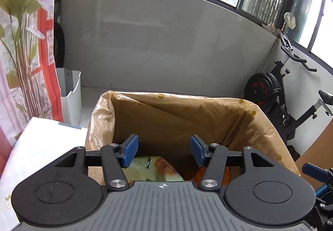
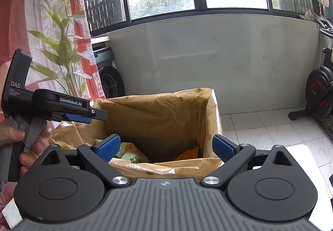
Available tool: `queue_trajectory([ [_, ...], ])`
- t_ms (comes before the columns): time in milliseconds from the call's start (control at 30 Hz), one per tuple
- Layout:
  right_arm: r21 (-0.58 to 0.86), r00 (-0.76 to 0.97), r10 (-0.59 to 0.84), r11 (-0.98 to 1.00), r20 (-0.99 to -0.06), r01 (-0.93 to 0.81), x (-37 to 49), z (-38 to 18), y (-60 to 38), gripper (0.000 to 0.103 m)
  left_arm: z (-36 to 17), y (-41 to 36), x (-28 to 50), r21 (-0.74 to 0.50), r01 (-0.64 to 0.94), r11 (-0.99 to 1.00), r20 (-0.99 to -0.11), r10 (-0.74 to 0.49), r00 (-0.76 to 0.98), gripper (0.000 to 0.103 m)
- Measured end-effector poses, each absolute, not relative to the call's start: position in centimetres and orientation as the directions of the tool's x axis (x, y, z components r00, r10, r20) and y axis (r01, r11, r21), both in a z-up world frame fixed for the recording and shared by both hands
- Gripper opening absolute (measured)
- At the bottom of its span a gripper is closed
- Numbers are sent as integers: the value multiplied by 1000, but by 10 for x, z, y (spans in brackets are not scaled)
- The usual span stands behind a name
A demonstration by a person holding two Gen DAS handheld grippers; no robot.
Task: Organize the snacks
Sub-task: 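Open both grippers to drop the bags into the box, then grasp the red pouch with the right gripper while the left grasps the wrapped bar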
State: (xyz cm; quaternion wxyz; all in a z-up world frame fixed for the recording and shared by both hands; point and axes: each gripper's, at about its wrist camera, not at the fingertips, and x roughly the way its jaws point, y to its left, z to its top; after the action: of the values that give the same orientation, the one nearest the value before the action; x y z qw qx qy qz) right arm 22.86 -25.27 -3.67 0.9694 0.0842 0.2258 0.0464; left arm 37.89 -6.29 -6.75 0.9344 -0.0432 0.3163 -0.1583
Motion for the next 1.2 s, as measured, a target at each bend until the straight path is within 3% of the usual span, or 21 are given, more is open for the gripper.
queue_trajectory([
  [300,190,901,139,980,-411,-65,201,-37,-246,97,-37,-38,311,-39,283,958,-478,-266,837,63],
  [533,235,895,163,970,-416,-67,166,-57,-236,97,-45,-1,251,-30,291,956,-479,-269,836,63],
  [733,249,874,178,966,-452,-68,130,-92,-226,96,-94,12,202,-38,316,948,-538,-286,793,63],
  [833,215,856,171,974,-488,-72,113,-110,-218,90,-129,10,183,-40,339,940,-581,-298,757,63],
  [1000,187,786,176,979,-592,-79,95,-144,-205,77,-179,1,167,-82,334,939,-662,-302,686,63],
  [1200,239,664,213,970,-716,-53,78,-181,-197,72,-202,-12,151,-74,394,916,-703,-328,631,63],
])
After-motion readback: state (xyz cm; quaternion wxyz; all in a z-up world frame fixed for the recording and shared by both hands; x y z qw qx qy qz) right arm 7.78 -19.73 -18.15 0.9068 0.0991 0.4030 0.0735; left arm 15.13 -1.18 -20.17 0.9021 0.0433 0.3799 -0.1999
